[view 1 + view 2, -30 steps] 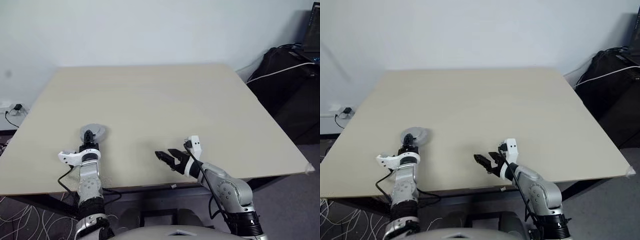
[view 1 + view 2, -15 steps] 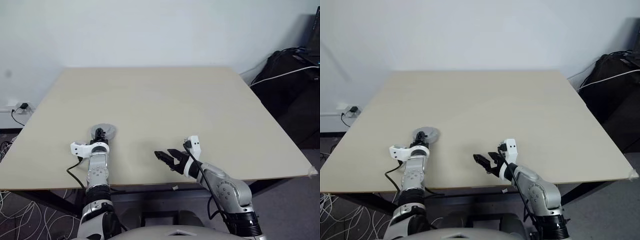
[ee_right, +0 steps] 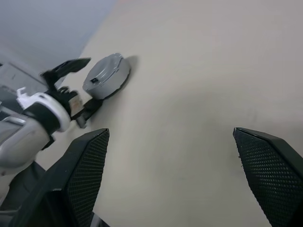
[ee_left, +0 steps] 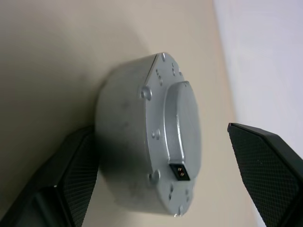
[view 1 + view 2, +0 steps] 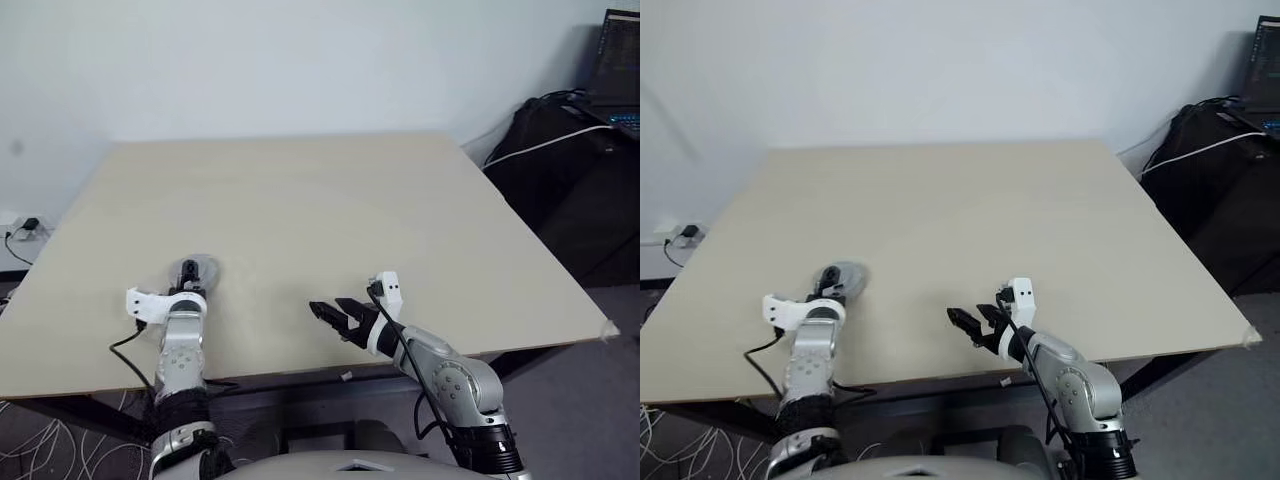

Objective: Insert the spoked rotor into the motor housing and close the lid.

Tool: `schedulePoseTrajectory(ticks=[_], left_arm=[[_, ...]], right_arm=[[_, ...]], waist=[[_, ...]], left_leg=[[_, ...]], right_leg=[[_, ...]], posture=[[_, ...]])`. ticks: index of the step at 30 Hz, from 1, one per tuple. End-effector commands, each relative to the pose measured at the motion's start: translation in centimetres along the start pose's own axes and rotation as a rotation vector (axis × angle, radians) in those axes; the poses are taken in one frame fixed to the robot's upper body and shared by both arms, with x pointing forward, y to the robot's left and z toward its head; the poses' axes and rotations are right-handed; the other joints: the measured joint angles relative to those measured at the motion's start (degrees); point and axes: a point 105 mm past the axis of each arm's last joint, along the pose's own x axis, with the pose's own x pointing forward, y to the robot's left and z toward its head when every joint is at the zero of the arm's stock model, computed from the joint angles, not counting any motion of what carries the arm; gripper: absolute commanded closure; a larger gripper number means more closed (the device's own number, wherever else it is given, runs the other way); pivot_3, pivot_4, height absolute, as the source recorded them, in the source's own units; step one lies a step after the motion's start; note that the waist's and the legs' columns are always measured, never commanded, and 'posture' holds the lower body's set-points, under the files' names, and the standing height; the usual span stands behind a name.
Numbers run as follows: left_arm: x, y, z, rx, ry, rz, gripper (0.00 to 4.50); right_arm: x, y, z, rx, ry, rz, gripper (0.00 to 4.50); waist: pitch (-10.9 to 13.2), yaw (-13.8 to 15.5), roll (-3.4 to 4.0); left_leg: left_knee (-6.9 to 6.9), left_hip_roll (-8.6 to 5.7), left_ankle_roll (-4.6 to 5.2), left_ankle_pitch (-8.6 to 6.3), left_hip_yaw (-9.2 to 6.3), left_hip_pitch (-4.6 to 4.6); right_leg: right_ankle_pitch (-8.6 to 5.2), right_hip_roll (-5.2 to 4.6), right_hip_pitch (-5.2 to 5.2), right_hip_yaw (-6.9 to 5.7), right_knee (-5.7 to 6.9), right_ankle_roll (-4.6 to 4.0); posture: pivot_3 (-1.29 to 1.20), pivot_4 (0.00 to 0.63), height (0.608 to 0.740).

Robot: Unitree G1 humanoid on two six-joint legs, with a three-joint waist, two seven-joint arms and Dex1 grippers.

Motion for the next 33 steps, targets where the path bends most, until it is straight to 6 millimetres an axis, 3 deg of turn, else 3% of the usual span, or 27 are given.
schedulePoseTrajectory(ticks=[1,5,8,13,17,21,26,30,33], left_arm=[[-3.5,2.8,-5.6,-0.108,0.147,0.137,0.05],[-5.3,3.2,-5.9,-0.102,0.188,0.147,0.05],[-6.3,2.5,-5.8,-0.023,0.221,0.075,0.05],[-7.6,-1.1,-4.6,0.28,0.19,-0.218,0.05],[-8.3,-2.2,-4.5,0.478,0.159,-0.36,0.05],[-8.6,-3.0,-4.3,0.733,0.076,-0.483,0.05],[-9.0,-3.2,-5.0,1.058,-0.027,-0.609,0.05],[-9.5,-2.9,-5.7,1.23,-0.08,-0.686,0.05],[-9.6,-2.7,-5.9,1.266,-0.109,-0.694,0.05]], right_arm=[[-0.1,0.7,1.1,-0.002,-0.034,0.033,0.0],[-0.3,0.7,1.2,-0.007,-0.032,0.034,0.0],[-0.5,0.7,1.4,-0.008,-0.039,0.032,0.0],[-1.3,0.0,1.2,-0.022,-0.054,-0.023,0.0],[-2.2,-0.8,1.4,-0.215,-0.107,-0.097,0.0],[-2.9,-0.9,2.1,-0.434,-0.235,-0.159,0.0],[-3.3,-1.3,1.1,-0.525,-0.244,-0.182,0.0],[-3.5,-1.7,0.8,-0.567,-0.259,-0.225,0.0],[-3.8,-2.2,0.7,-0.588,-0.268,-0.262,0.0]], waist=[[-0.2,-0.1,0.23],[-0.3,0.1,0.42],[-0.3,0.2,0.44],[-0.2,0.8,0.41],[-0.1,1.2,0.43],[0.0,0.5,0.52],[0.0,0.7,0.52],[0.0,1.1,0.49],[0.1,1.3,0.53]], left_leg=[[-0.02,0.0,0.03,-0.05,0.03,0.03],[-0.02,0.03,0.03,-0.12,0.0,0.03],[0.03,0.01,-0.07,-0.18,0.02,0.05],[0.06,-0.07,-0.21,-0.28,0.03,-0.01],[0.09,-0.06,-0.22,-0.29,-0.01,-0.07],[0.05,0.02,-0.27,-0.29,0.02,-0.06],[0.02,0.0,-0.27,-0.29,0.03,-0.05],[0.03,-0.01,-0.26,-0.29,0.03,-0.05],[0.03,0.03,-0.26,-0.29,0.0,-0.05]], right_leg=[[-0.04,-0.02,0.0,0.02,0.01,-0.05],[-0.16,-0.04,-0.01,-0.04,0.0,-0.2],[-0.46,-0.06,0.06,-0.04,0.0,-0.1],[-0.47,-0.11,0.06,-0.05,-0.05,-0.09],[-0.53,-0.13,0.04,-0.13,-0.04,-0.05],[-0.55,-0.06,-0.02,-0.12,-0.04,-0.02],[-0.56,-0.07,0.0,-0.1,-0.05,-0.04],[-0.55,-0.12,0.0,-0.1,-0.05,-0.04],[-0.56,-0.11,-0.02,-0.11,-0.02,-0.03]], posture=[[0.0,0.0,0.74],[0.0,0.0,0.74],[0.0,0.0,0.74],[0.0,0.0,0.74],[0.0,0.0,0.74],[0.0,0.0,0.74],[0.0,0.0,0.74],[0.0,0.0,0.74],[0.0,0.0,0.74]])
